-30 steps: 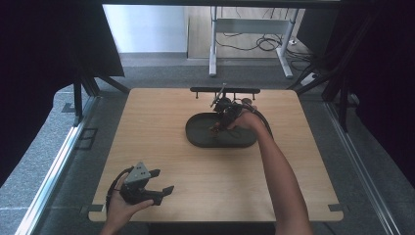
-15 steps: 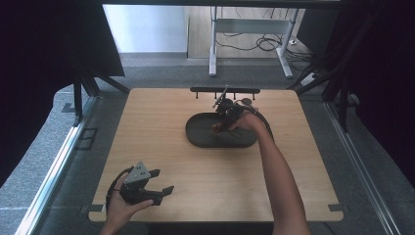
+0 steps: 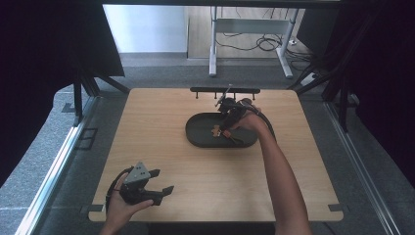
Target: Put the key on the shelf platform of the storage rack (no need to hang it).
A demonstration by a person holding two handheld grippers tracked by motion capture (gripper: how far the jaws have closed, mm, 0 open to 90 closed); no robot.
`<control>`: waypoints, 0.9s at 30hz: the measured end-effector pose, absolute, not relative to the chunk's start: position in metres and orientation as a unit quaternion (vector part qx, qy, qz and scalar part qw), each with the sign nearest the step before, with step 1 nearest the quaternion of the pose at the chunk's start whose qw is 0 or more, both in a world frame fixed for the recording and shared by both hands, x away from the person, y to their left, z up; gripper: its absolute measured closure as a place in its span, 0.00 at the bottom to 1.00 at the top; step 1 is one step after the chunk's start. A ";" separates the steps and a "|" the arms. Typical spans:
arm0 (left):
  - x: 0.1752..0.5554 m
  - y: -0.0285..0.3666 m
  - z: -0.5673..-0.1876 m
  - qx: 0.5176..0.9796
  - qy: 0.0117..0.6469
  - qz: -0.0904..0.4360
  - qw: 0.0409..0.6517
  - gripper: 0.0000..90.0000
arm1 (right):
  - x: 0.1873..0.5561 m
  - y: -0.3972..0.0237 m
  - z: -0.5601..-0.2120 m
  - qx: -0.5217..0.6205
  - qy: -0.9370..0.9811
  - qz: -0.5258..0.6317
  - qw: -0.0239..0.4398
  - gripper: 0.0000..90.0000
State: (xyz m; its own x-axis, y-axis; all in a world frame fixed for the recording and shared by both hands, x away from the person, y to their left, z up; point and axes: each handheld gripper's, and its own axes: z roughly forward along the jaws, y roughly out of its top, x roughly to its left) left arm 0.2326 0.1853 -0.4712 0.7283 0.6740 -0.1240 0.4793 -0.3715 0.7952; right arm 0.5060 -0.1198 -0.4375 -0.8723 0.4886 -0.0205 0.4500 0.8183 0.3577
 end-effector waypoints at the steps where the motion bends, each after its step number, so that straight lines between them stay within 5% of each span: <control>1: 0.233 0.185 -0.471 0.821 0.351 0.111 0.436 0.25 | 0.506 -0.120 -0.436 0.244 0.952 0.176 0.056 0.64; 27: 0.229 0.173 -0.471 0.829 0.334 0.124 0.432 0.25 | 0.435 -0.154 -0.422 0.269 0.926 0.264 0.034 0.50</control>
State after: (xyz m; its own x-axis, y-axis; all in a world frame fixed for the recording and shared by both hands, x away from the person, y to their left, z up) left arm 0.2294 0.1732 -0.4714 0.7462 0.6604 -0.0834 0.4466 -0.4039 0.7984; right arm 0.4352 -0.1543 -0.4218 -0.8526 0.5164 0.0798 0.4810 0.7159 0.5061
